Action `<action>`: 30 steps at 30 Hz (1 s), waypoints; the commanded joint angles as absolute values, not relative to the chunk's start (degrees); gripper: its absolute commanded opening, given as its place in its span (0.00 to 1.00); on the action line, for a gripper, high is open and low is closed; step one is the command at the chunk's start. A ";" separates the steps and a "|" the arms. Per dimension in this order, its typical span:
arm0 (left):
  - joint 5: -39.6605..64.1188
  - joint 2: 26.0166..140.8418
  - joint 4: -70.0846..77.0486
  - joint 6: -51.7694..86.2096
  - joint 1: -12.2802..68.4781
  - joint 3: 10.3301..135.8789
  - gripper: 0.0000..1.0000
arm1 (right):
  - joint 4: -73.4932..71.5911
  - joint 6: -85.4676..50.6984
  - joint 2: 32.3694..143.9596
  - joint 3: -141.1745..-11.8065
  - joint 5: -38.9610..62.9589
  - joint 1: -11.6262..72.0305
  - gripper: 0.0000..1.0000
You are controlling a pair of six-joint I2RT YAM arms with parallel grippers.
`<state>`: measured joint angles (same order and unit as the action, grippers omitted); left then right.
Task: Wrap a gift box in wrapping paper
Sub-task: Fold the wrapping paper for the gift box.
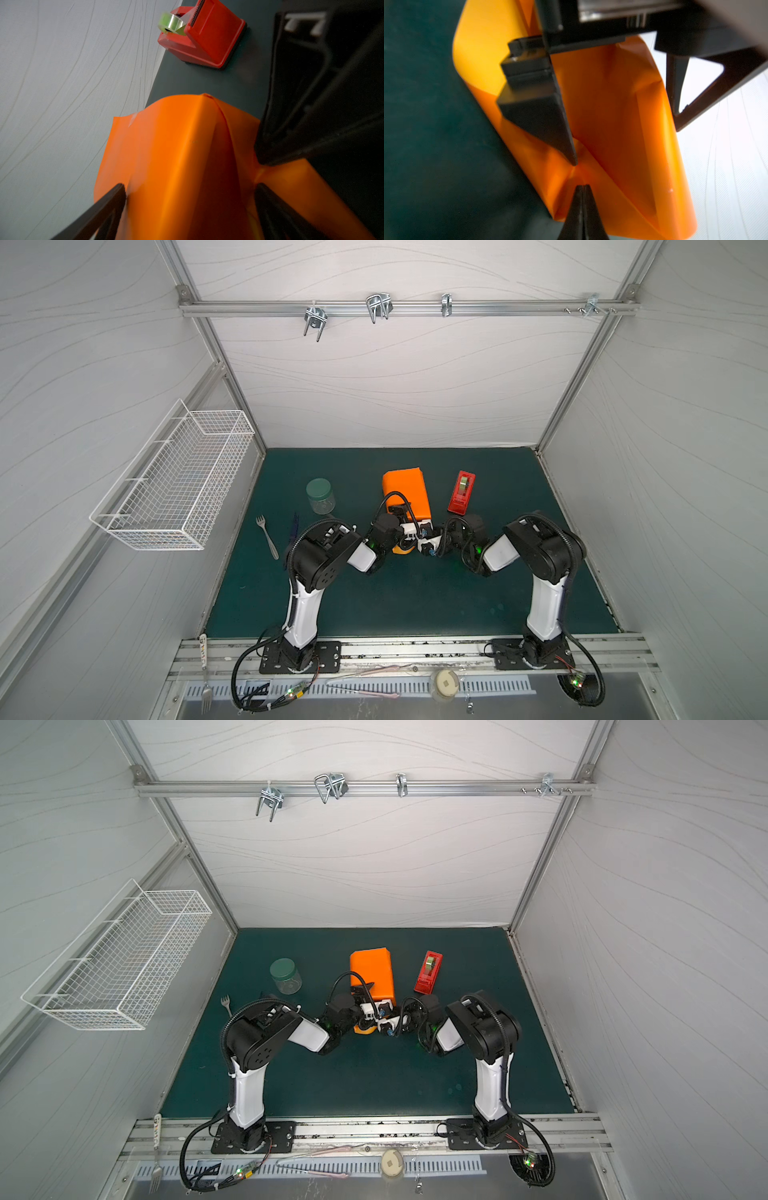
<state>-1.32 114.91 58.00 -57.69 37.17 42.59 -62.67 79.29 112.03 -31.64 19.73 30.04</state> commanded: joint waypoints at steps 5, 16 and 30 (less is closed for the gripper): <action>-0.62 113.64 57.82 -56.89 37.00 43.10 0.99 | -53.02 87.17 116.03 -31.66 23.19 30.59 0.00; -0.20 111.35 55.33 -55.21 37.00 43.51 0.99 | -29.33 91.34 109.70 -35.67 31.05 28.11 0.00; 4.27 100.72 40.02 -46.94 36.92 43.42 0.99 | -28.57 91.59 111.53 -36.65 29.72 28.65 0.00</action>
<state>1.39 104.07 45.08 -50.11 37.17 42.59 -39.22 91.48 108.90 -38.39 29.34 28.49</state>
